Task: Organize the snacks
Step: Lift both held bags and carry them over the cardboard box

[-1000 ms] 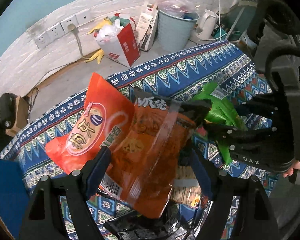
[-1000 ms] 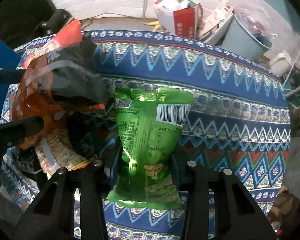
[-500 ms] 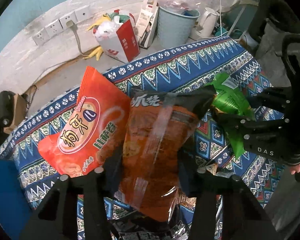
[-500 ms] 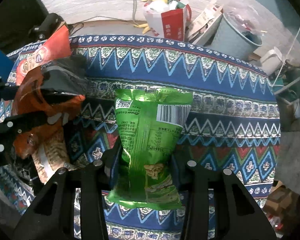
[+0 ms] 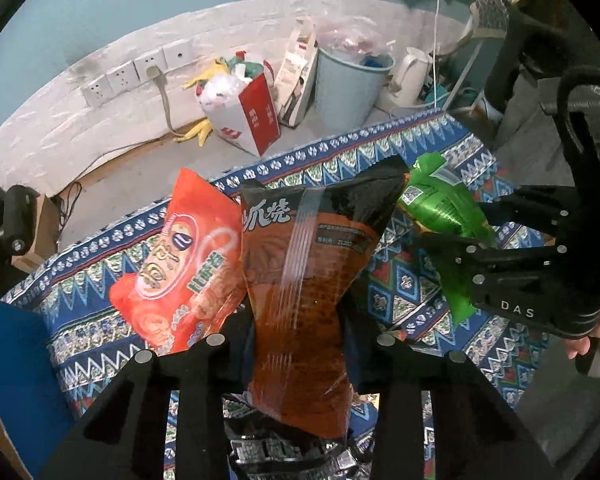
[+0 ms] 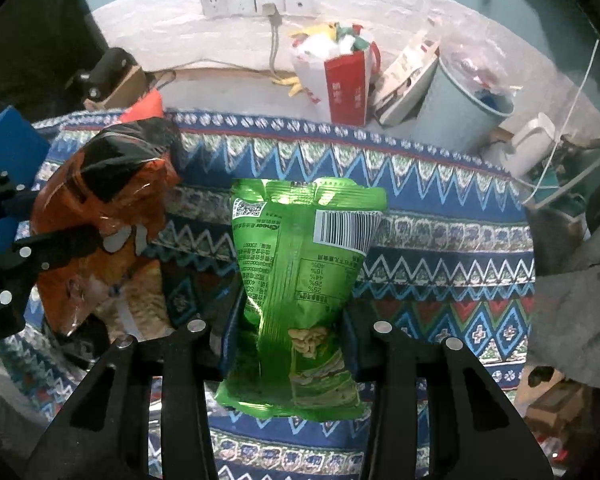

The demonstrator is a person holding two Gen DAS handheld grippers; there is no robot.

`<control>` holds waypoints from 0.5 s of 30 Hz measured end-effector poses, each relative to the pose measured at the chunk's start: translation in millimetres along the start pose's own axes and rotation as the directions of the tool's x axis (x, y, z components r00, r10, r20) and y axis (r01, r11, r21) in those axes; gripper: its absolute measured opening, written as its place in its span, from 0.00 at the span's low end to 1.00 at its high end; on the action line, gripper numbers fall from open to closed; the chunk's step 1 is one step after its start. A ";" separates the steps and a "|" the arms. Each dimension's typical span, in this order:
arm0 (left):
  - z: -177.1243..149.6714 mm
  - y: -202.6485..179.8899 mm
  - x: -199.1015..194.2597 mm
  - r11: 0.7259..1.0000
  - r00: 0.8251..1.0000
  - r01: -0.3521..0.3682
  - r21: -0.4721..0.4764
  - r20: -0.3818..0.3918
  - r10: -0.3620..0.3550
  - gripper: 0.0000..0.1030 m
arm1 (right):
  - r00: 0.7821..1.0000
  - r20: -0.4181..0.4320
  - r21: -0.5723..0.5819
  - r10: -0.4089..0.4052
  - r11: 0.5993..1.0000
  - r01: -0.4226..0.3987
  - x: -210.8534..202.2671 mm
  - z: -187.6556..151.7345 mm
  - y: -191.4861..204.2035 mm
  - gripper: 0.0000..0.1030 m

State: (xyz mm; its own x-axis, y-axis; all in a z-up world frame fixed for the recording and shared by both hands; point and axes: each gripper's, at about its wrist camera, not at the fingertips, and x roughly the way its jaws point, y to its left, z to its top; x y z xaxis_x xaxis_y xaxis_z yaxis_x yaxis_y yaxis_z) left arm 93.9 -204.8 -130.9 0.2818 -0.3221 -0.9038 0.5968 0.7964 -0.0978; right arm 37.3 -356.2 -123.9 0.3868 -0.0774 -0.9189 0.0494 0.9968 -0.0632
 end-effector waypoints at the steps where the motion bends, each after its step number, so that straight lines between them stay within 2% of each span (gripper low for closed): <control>1: -0.6 0.7 -4.5 1.000 1.000 -0.005 -0.003 0.009 0.005 0.34 | 1.000 0.010 0.000 0.001 1.000 -0.001 -4.7 0.8 1.1 0.38; 15: -23.2 27.6 -62.1 0.993 0.989 -0.109 -0.042 0.100 0.112 0.34 | 0.991 0.130 -0.003 0.030 1.000 -0.030 -57.4 15.3 13.8 0.38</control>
State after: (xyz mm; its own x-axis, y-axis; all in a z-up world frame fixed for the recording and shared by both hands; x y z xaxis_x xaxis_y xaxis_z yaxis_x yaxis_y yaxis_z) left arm 75.5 -150.9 -87.1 0.4204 -0.2800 -0.8630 0.5309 0.8473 -0.0162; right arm 29.9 -338.3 -66.0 0.5044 -0.0496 -0.8620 0.0353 0.9987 -0.0368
